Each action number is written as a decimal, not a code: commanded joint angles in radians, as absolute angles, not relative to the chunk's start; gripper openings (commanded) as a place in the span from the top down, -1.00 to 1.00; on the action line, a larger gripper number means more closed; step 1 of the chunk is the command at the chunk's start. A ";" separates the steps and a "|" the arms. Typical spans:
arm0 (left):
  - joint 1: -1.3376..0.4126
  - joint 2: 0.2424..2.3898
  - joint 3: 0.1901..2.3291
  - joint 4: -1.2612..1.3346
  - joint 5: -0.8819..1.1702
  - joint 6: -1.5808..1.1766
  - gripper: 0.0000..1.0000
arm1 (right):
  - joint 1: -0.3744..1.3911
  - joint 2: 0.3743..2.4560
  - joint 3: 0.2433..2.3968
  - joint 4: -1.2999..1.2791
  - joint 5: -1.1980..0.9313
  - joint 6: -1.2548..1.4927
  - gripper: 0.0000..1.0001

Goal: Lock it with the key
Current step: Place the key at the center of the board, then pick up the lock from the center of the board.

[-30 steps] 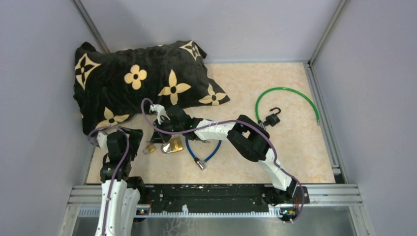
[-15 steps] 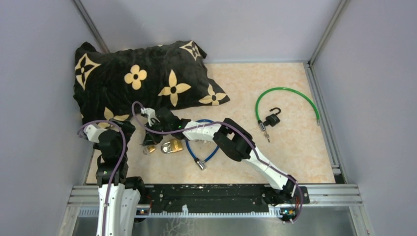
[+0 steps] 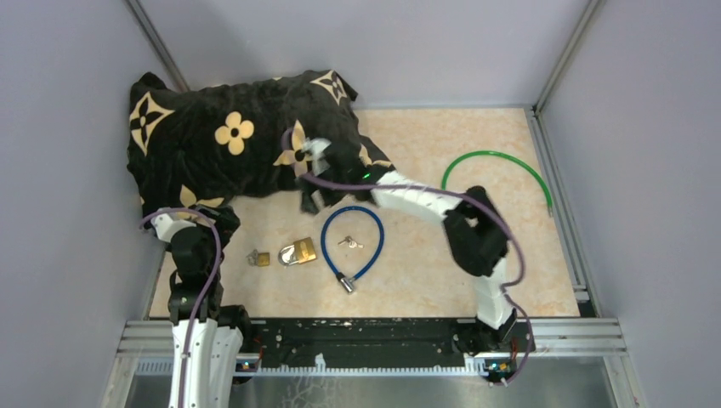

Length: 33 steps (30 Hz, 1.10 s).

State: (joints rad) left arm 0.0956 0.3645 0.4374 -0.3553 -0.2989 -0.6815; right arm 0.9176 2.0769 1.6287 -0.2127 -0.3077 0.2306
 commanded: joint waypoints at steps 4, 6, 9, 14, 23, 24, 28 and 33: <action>0.084 0.323 0.367 -0.230 -0.080 -0.690 -0.97 | 0.476 1.776 1.377 -0.543 0.112 0.273 -0.59; 0.083 0.323 0.349 -0.203 -0.040 -0.707 -0.98 | 0.377 1.789 1.347 -0.564 0.151 0.280 -0.59; 0.081 0.326 0.332 -0.179 0.020 -0.726 -0.97 | 0.284 1.848 1.370 -0.591 0.178 0.255 -0.53; 0.078 0.327 0.325 -0.172 0.065 -0.748 -0.94 | 0.243 1.954 1.429 -0.636 0.206 0.220 -0.42; 0.078 0.331 0.328 -0.112 0.165 -0.740 -0.81 | 0.239 1.956 1.368 -0.575 0.004 0.190 1.00; 0.078 0.332 0.325 -0.093 0.202 -0.747 -0.76 | 0.239 1.935 1.363 -0.559 -0.031 0.183 1.00; 0.071 0.349 0.286 0.048 0.382 -0.797 -0.65 | 0.286 1.776 1.286 -0.441 -0.056 0.161 1.00; 0.042 0.465 0.201 0.236 0.567 -0.954 -0.68 | 0.512 1.558 1.114 -0.231 0.049 0.147 1.00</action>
State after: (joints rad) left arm 0.0669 0.3866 0.2657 0.0479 0.3664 -0.8177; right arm 0.3359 1.7561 1.1824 -0.4484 0.0216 0.1703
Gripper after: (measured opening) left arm 0.828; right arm 0.045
